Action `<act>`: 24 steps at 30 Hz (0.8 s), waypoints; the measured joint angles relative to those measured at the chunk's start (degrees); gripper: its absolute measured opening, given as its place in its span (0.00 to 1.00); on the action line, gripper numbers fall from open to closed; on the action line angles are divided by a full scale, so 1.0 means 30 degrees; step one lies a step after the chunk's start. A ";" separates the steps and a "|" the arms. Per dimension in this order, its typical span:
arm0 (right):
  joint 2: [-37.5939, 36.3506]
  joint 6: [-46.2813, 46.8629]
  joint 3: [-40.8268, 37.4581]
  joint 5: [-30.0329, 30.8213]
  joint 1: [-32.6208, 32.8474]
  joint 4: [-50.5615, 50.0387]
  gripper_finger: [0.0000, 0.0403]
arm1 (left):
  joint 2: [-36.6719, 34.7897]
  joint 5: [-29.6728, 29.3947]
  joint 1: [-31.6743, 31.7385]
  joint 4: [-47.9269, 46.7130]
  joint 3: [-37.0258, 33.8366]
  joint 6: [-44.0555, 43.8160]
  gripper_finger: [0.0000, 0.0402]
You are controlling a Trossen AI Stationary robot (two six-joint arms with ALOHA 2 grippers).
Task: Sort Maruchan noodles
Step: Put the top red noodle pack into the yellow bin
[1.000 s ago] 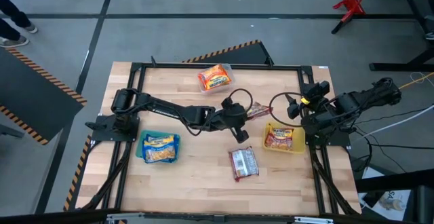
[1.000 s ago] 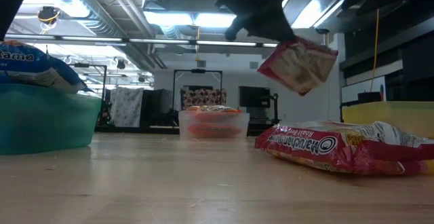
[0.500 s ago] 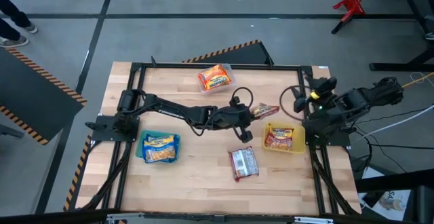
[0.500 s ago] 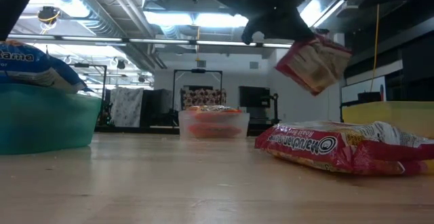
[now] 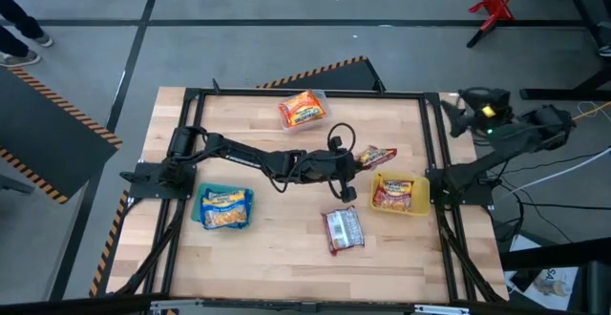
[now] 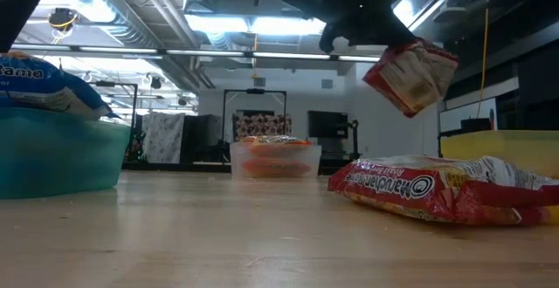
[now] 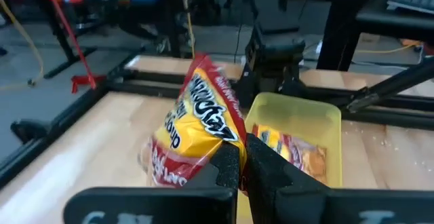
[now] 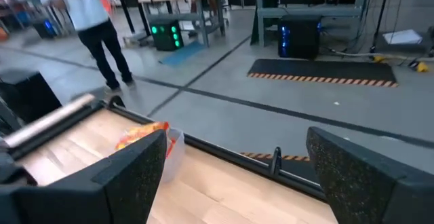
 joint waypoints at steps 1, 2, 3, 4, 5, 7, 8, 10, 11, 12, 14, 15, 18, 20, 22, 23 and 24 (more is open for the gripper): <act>-0.0400 0.0000 0.0000 -0.0004 0.0000 0.0000 0.84 | 0.0120 0.0130 0.0013 0.0316 0.0000 0.0219 0.01; -0.0753 0.0000 0.0000 -0.0004 0.0000 0.0000 0.84 | 0.0258 0.0346 0.0045 0.0517 0.0000 0.0334 0.01; -0.1027 0.0005 0.0000 0.0000 0.0000 0.0000 0.84 | 0.0386 0.0572 0.0082 0.0767 0.0000 0.0350 0.01; -0.1260 0.0000 0.0000 -0.0007 0.0000 0.0000 0.84 | 0.0555 0.0807 0.0131 0.0898 0.0052 0.0353 0.01; -0.1431 -0.0001 0.0000 -0.0018 -0.0006 -0.0001 0.84 | 0.0837 0.0922 0.0166 0.0925 0.0357 0.0382 0.01; -0.1591 0.0000 -0.0007 -0.0140 0.0000 -0.0007 0.84 | 0.1366 0.1320 0.0176 0.0699 0.1078 0.0746 0.01; -0.1613 0.0000 -0.0007 -0.0160 -0.0006 -0.0021 0.84 | 0.1713 0.1584 0.0176 0.0672 0.1613 0.1003 0.01; -0.1609 -0.0007 -0.0007 -0.0170 0.0000 -0.0020 0.84 | 0.2525 0.2093 0.0152 0.0108 0.2995 0.1706 0.01; -0.1601 -0.0002 -0.0007 -0.0185 -0.0005 -0.0017 0.84 | 0.2913 0.2331 0.0107 -0.0371 0.3721 0.2058 0.01; -0.1587 -0.0007 -0.0007 -0.0268 0.0000 -0.0019 0.84 | 0.3370 0.2536 0.0077 -0.0768 0.4503 0.2446 0.01; -0.1585 -0.0007 -0.0007 -0.0551 0.0000 -0.0022 0.84 | 0.4213 0.2905 0.0046 -0.1544 0.5914 0.3396 0.01; -0.1585 -0.0007 -0.0007 -0.0651 0.0000 -0.0022 0.84 | 0.4601 0.3174 0.0028 -0.1874 0.6551 0.3851 0.01; -0.1585 -0.0015 -0.0007 -0.0952 0.0000 -0.0048 0.84 | 0.5648 0.3709 -0.0042 -0.2482 0.8154 0.5421 0.01; -0.1585 -0.0028 -0.0015 -0.1323 0.0000 -0.0155 0.84 | 0.6097 0.3903 -0.0042 -0.2577 0.8686 0.6393 0.01; -0.1585 -0.0024 -0.0015 -0.1564 -0.0002 -0.0200 0.84 | 0.6482 0.3957 -0.0049 -0.2590 0.8892 0.6980 0.01; -0.1585 -0.0027 -0.0015 -0.1682 0.0000 -0.0204 0.84 | 0.6625 0.4187 -0.0043 -0.2597 0.8903 0.7176 0.01; -0.1585 -0.0026 -0.0015 -0.1698 0.0000 -0.0204 0.84 | 0.6716 0.4590 -0.0019 -0.2686 0.8903 0.7360 0.01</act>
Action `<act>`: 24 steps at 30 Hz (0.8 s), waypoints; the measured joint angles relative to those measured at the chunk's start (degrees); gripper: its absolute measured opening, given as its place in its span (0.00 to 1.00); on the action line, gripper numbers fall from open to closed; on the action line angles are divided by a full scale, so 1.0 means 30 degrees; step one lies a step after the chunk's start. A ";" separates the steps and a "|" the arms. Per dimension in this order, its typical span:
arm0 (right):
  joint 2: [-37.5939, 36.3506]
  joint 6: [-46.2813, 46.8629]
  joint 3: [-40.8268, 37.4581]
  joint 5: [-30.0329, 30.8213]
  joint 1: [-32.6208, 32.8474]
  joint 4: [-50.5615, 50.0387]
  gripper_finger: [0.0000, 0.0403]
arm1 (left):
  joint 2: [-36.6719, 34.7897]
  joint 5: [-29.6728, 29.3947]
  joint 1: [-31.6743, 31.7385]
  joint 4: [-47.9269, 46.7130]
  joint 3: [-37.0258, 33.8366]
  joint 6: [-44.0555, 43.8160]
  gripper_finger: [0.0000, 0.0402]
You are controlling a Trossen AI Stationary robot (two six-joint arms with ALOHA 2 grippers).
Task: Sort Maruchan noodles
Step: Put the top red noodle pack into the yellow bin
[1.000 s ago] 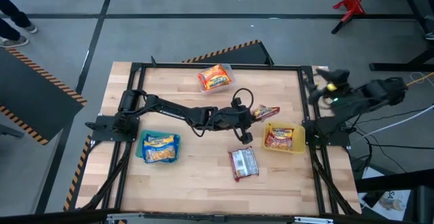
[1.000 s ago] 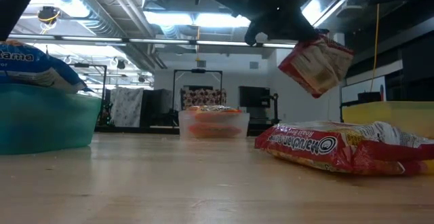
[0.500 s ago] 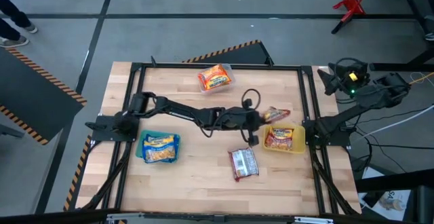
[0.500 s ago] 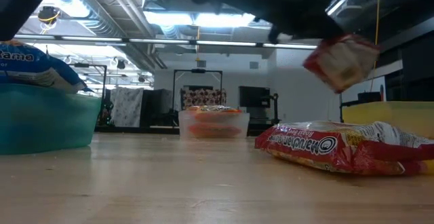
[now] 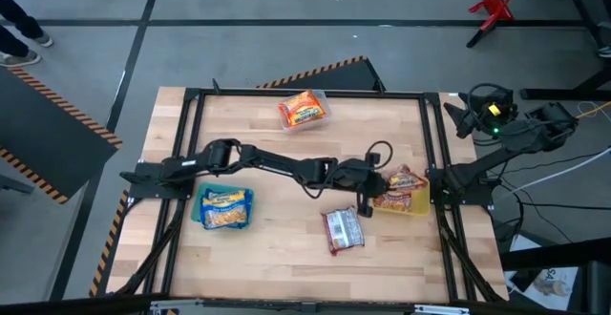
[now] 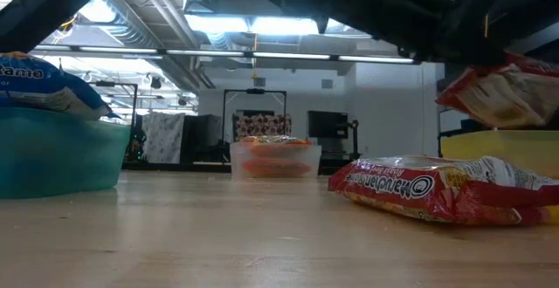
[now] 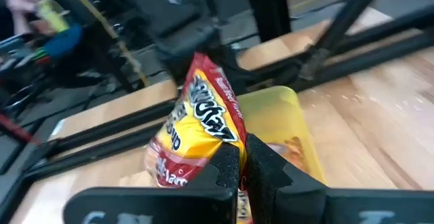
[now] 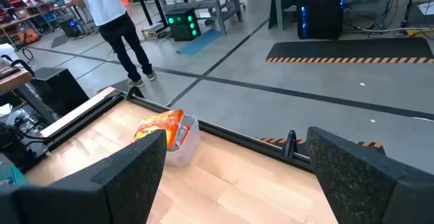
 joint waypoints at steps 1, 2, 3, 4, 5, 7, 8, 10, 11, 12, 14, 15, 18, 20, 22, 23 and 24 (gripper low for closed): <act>0.0000 -0.0003 0.0000 0.0000 0.0000 -0.0002 0.84 | 0.0135 0.0362 0.0014 0.0075 0.0000 0.0254 0.01; 0.0000 -0.0003 0.0000 0.0000 -0.0006 -0.0007 0.84 | 0.0264 0.0611 0.0014 0.0257 0.0000 0.0501 0.01; 0.0000 0.0004 0.0000 0.0000 0.0000 -0.0007 0.84 | 0.0341 0.0672 0.0014 0.0250 0.0000 0.0827 0.01; 0.0000 -0.0003 -0.0007 0.0000 0.0000 -0.0007 0.84 | 0.0431 0.0737 0.0014 0.0227 0.0000 0.1124 0.01; 0.0000 0.0003 -0.0007 0.0000 0.0000 -0.0007 0.84 | 0.0526 0.0811 0.0014 0.0226 0.0000 0.1434 0.01; 0.0000 -0.0001 -0.0007 0.0000 0.0000 -0.0005 0.84 | 0.0785 0.1217 0.0014 0.0236 0.0015 0.1853 0.01; 0.0000 -0.0001 -0.0007 0.0000 0.0000 -0.0007 0.84 | 0.0848 0.1513 0.0014 0.0090 0.0003 0.1926 0.01; 0.0000 0.0002 -0.0007 0.0000 -0.0002 -0.0007 0.84 | 0.1035 0.1797 0.0048 0.0318 0.0005 0.2064 0.01; 0.0002 0.0004 -0.0007 -0.0009 -0.0001 -0.0006 0.84 | 0.1123 0.1790 0.0065 0.0521 0.0035 0.2233 0.01; 0.0007 0.0004 -0.0007 -0.0038 0.0000 -0.0007 0.84 | 0.1148 0.1778 0.0101 0.0375 0.0034 0.2394 0.01; 0.0007 0.0004 -0.0007 -0.0196 0.0000 -0.0007 0.84 | 0.1245 0.1940 0.0234 0.0301 0.0024 0.2490 0.01; 0.0007 -0.0002 -0.0007 -0.0312 -0.0006 -0.0007 0.84 | 0.1438 0.2163 0.0302 0.0705 0.0038 0.2490 0.01; 0.0007 0.0004 -0.0015 -0.0466 -0.0003 -0.0012 0.84 | 0.1634 0.2294 0.0402 0.0532 -0.0006 0.2497 0.01; 0.0015 0.0004 -0.0015 -0.0474 0.0000 -0.0015 0.84 | 0.1690 0.2297 0.0410 0.0694 0.0005 0.2568 0.01; 0.0015 0.0004 -0.0015 -0.0474 0.0000 -0.0022 0.84 | 0.1723 0.2300 0.0411 0.0574 0.0029 0.2660 0.01; 0.0015 0.0004 -0.0015 -0.0474 0.0000 -0.0022 0.84 | 0.1754 0.2307 0.0414 0.0379 0.0026 0.2669 0.01; 0.0015 0.0004 -0.0015 -0.0474 0.0000 -0.0029 0.84 | 0.1781 0.2351 0.0422 0.0228 0.0015 0.2645 0.01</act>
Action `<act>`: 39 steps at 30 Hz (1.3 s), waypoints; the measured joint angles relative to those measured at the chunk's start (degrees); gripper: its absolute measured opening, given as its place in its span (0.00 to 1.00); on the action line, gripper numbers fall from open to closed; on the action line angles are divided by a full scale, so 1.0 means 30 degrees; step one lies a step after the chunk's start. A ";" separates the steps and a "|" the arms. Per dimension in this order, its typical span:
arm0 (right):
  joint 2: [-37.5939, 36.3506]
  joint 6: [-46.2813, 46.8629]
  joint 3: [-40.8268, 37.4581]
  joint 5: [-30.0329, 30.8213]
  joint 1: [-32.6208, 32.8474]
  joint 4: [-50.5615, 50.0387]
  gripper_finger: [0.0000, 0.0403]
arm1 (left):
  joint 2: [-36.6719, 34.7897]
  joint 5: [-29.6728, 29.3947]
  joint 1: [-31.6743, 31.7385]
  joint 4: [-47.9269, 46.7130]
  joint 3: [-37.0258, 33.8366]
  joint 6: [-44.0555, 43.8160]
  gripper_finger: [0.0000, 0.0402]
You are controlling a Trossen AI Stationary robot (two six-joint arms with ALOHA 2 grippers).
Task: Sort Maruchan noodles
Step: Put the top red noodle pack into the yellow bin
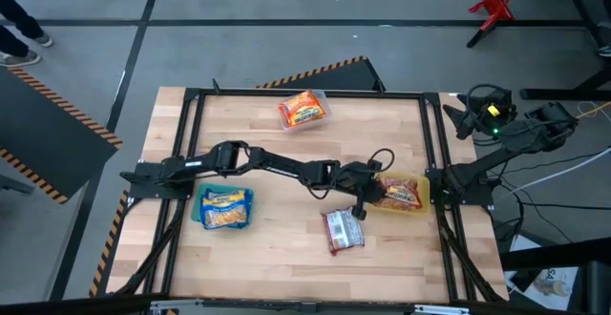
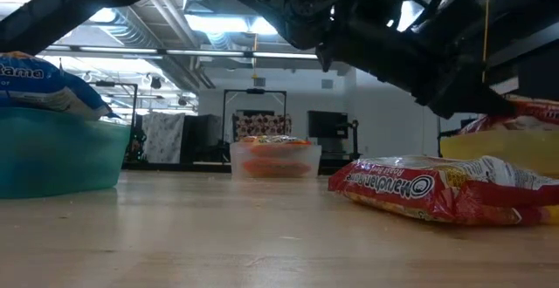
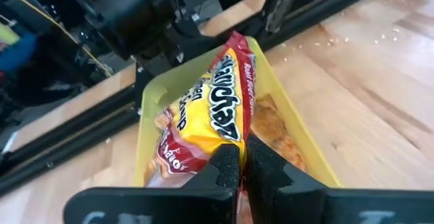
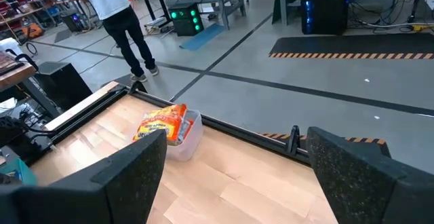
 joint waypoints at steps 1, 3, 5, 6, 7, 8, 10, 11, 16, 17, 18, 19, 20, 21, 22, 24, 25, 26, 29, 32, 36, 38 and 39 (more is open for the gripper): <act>0.0000 0.0000 0.0000 -0.0006 -0.0006 -0.0017 0.84 | 0.0008 -0.0005 0.0002 -0.0100 -0.0008 -0.0094 0.01; 0.0000 0.0003 0.0000 -0.0007 -0.0007 -0.0138 0.84 | 0.0008 -0.0022 0.0022 -0.0111 -0.0007 -0.0214 0.02; 0.0000 0.0000 0.0000 -0.0015 -0.0002 -0.0146 0.84 | 0.0008 -0.0029 0.0022 -0.0118 -0.0001 -0.0229 0.04; 0.0000 0.0000 0.0000 -0.0013 -0.0002 -0.0146 0.84 | 0.0008 -0.0044 0.0022 -0.0181 -0.0003 -0.0181 0.05; 0.0000 0.0000 0.0000 -0.0016 -0.0001 -0.0146 0.84 | 0.0008 -0.0093 0.0022 -0.0293 -0.0001 -0.0165 0.06; 0.0000 0.0000 0.0000 -0.0038 0.0000 -0.0146 0.84 | 0.0008 -0.0162 0.0022 -0.0391 -0.0001 -0.0162 0.07; 0.0000 0.0000 0.0000 -0.0317 0.0000 -0.0146 0.84 | 0.0008 -0.0050 0.0022 -0.0928 -0.0001 -0.0158 0.09; 0.0000 0.0002 0.0000 -0.0506 -0.0002 -0.0157 0.84 | 0.0008 0.0162 0.0015 -0.1185 -0.0003 -0.0162 0.10; 0.0000 0.0000 0.0000 -0.1021 0.0000 -0.0292 0.84 | 0.0008 0.0865 -0.0039 -0.2072 -0.0004 -0.0592 0.18; 0.0000 0.0000 0.0000 -0.1027 -0.0007 -0.0291 0.84 | 0.0008 0.0868 -0.0075 -0.2234 -0.0002 -0.0846 0.20; 0.0000 0.0006 0.0000 -0.1026 -0.0001 -0.0291 0.84 | 0.0008 0.0867 -0.0092 -0.2377 -0.0001 -0.1159 0.21; 0.0000 0.0006 0.0000 -0.1022 -0.0002 -0.0291 0.84 | -0.0015 0.0878 -0.0129 -0.2555 -0.0001 -0.1367 0.23; 0.0000 0.0000 0.0000 -0.1026 -0.0001 -0.0291 0.84 | -0.0116 0.0858 -0.0156 -0.2859 -0.0001 -0.1666 0.25; 0.0000 0.0000 0.0000 -0.1023 0.0000 -0.0293 0.84 | -0.0245 0.0832 -0.0169 -0.3267 -0.0001 -0.1822 0.26; 0.0000 0.0004 0.0000 -0.1022 0.0000 -0.0297 0.84 | -0.0396 0.0832 -0.0187 -0.3624 -0.0001 -0.2148 0.28; 0.0000 0.0000 0.0000 -0.1027 0.0000 -0.0299 0.84 | -0.0774 0.0814 -0.0211 -0.4432 -0.0023 -0.2832 0.31; 0.0000 0.0000 0.0000 -0.1020 -0.0002 -0.0299 0.84 | -0.0879 0.0907 -0.0211 -0.4344 -0.0016 -0.3132 0.32; 0.0000 0.0000 0.0000 -0.1021 -0.0006 -0.0299 0.84 | -0.1083 0.0976 -0.0225 -0.4529 -0.0015 -0.3286 0.33; 0.0000 0.0001 0.0000 -0.1020 -0.0007 -0.0325 0.84 | -0.1527 0.1257 -0.0299 -0.4855 0.0021 -0.3325 0.35; 0.0000 0.0038 -0.0038 -0.1042 -0.0005 -0.0286 0.84 | -0.1788 0.1318 -0.0335 -0.5806 -0.0023 -0.4194 0.36; -0.0007 0.0349 -0.1560 -0.1691 0.0000 0.0733 0.84 | -0.2647 0.1074 -0.0405 -0.7254 -0.0040 -0.6015 0.37; -0.0010 0.0786 -0.3277 -0.1911 0.0000 0.1808 0.84 | -0.3473 0.0983 -0.0417 -0.8265 -0.0008 -0.6279 0.37; -0.0007 0.0991 -0.4330 -0.2084 0.0000 0.2582 0.84 | -0.3932 0.0984 -0.0472 -0.9174 -0.0008 -0.6279 0.37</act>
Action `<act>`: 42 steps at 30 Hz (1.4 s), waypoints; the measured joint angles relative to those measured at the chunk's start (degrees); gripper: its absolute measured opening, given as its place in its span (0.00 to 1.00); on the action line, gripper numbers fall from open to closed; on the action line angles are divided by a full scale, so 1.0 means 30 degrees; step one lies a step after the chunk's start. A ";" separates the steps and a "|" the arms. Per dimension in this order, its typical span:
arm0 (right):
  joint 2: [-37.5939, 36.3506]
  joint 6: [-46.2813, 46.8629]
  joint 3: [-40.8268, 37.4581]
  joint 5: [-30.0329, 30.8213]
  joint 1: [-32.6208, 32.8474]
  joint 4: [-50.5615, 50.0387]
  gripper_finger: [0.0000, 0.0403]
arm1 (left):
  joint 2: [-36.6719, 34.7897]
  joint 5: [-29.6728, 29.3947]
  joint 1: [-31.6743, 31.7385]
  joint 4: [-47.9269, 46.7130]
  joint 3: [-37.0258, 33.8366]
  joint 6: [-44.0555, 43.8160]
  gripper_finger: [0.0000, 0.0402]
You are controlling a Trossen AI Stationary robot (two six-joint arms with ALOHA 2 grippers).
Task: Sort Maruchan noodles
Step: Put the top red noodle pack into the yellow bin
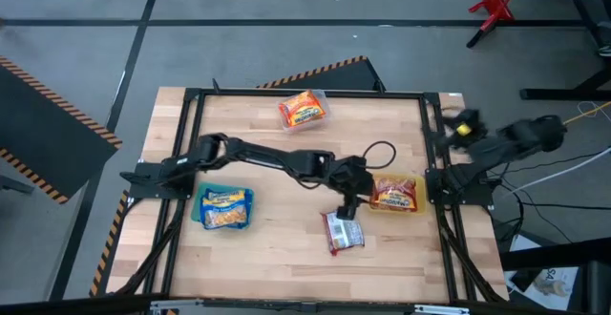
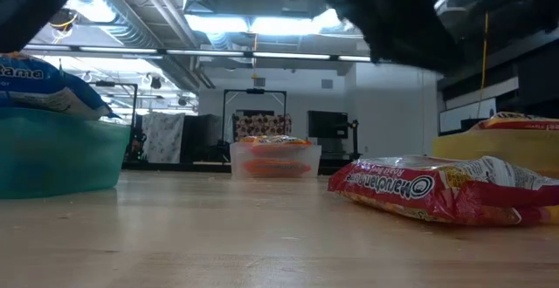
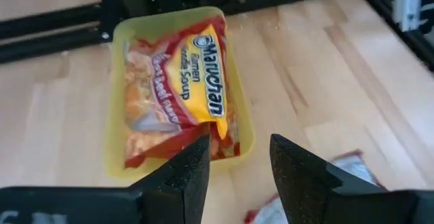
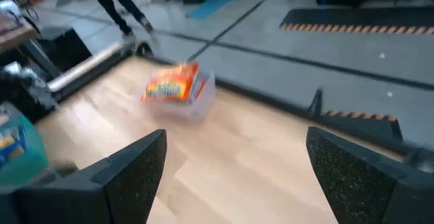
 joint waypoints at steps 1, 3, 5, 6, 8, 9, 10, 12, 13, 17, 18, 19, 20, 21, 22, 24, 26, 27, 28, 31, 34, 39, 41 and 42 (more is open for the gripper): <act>0.0004 0.0167 -0.1138 -0.0196 0.0000 0.0835 0.84 | -0.0407 -0.0032 -0.0040 -0.0505 0.0003 0.0025 0.37; 0.0015 0.0435 -0.3516 -0.0905 0.0000 0.3010 0.84 | -0.1345 -0.0332 -0.0126 -0.2195 0.0007 0.0079 0.36; 0.0054 0.0104 -0.5978 -0.1874 0.0015 0.6286 0.84 | -0.2262 -0.0813 -0.0238 -0.3126 -0.0006 0.0062 0.36; 0.0080 -0.0372 -0.7204 -0.2492 0.0022 0.8275 0.84 | -0.2760 -0.1238 -0.0286 -0.3663 0.0000 0.0068 0.36; 0.0246 -0.1426 -0.9413 -0.3431 0.0022 1.2310 0.84 | -0.3637 -0.2058 -0.0468 -0.4470 -0.0001 0.0070 0.36; 0.0294 -0.1829 -1.0316 -0.3755 0.0022 1.4096 0.84 | -0.3994 -0.2562 -0.0540 -0.4582 0.0013 0.0082 0.36; 0.0295 -0.2007 -1.1081 -0.3981 0.0022 1.5450 0.84 | -0.4283 -0.2996 -0.0637 -0.4945 0.0015 0.0099 0.36; 0.0297 -0.2261 -1.2170 -0.4413 0.0022 1.7047 0.84 | -0.4725 -0.3832 -0.0828 -0.5078 0.0007 0.0106 0.36; 0.0291 -0.2304 -1.2479 -0.4661 0.0022 1.7398 0.84 | -0.4916 -0.4205 -0.0925 -0.5228 0.0007 0.0106 0.36; 0.0282 -0.2869 -1.2944 -0.6242 0.0234 1.7718 0.84 | -0.5464 -0.5258 -0.1352 -0.5886 0.0007 0.0113 0.36; 0.0284 -0.3139 -1.2944 -0.6355 0.0478 1.7727 0.84 | -0.5467 -0.5528 -0.1445 -0.6093 0.0007 0.0126 0.36; 0.0284 -0.3392 -1.2944 -0.6368 0.0780 1.7700 0.84 | -0.5437 -0.5741 -0.1505 -0.6251 0.0007 0.0121 0.36; 0.0281 -0.3444 -1.2944 -0.6259 0.1078 1.7536 0.84 | -0.5411 -0.5964 -0.1570 -0.6444 -0.0001 0.0121 0.36; 0.0277 -0.3390 -1.2944 -0.6073 0.1367 1.7128 0.84 | -0.5400 -0.6148 -0.1632 -0.6600 -0.0015 0.0121 0.36; 0.0277 -0.3118 -1.2940 -0.5964 0.1657 1.6505 0.84 | -0.5400 -0.6251 -0.1688 -0.6673 -0.0013 0.0121 0.36; 0.0293 -0.2275 -1.2944 -0.5747 0.2297 1.5253 0.84 | -0.5407 -0.6266 -0.1737 -0.6878 -0.0007 0.0083 0.36; 0.0501 -0.1684 -1.2944 -0.5297 0.2972 1.4707 0.84 | -0.5402 -0.6270 -0.1816 -0.7039 -0.0007 -0.0105 0.36; 0.0719 -0.1481 -1.2944 -0.5023 0.3282 1.4627 0.84 | -0.5400 -0.6266 -0.1845 -0.7024 -0.0007 -0.0189 0.36; 0.0904 -0.1442 -1.2944 -0.4728 0.3551 1.4475 0.84 | -0.5400 -0.6270 -0.1848 -0.6965 -0.0007 -0.0247 0.36; 0.1450 -0.1378 -1.2944 -0.4420 0.4108 1.4459 0.84 | -0.5400 -0.6258 -0.1845 -0.6930 -0.0007 -0.0381 0.36; 0.2467 -0.0774 -1.2944 -0.4756 0.4284 1.4119 0.84 | -0.5400 -0.6273 -0.1831 -0.6916 -0.0007 -0.0533 0.36; 0.4608 0.0204 -1.2890 -0.5003 0.4262 1.3685 0.84 | -0.5402 -0.6262 -0.1841 -0.6917 -0.0007 -0.0882 0.36; 0.5251 0.0223 -1.2878 -0.4810 0.4262 1.3835 0.84 | -0.5400 -0.6251 -0.1845 -0.6923 -0.0007 -0.0901 0.36; 0.5440 0.0269 -1.2871 -0.4758 0.4262 1.3861 0.84 | -0.5400 -0.6251 -0.1844 -0.6916 -0.0007 -0.0907 0.36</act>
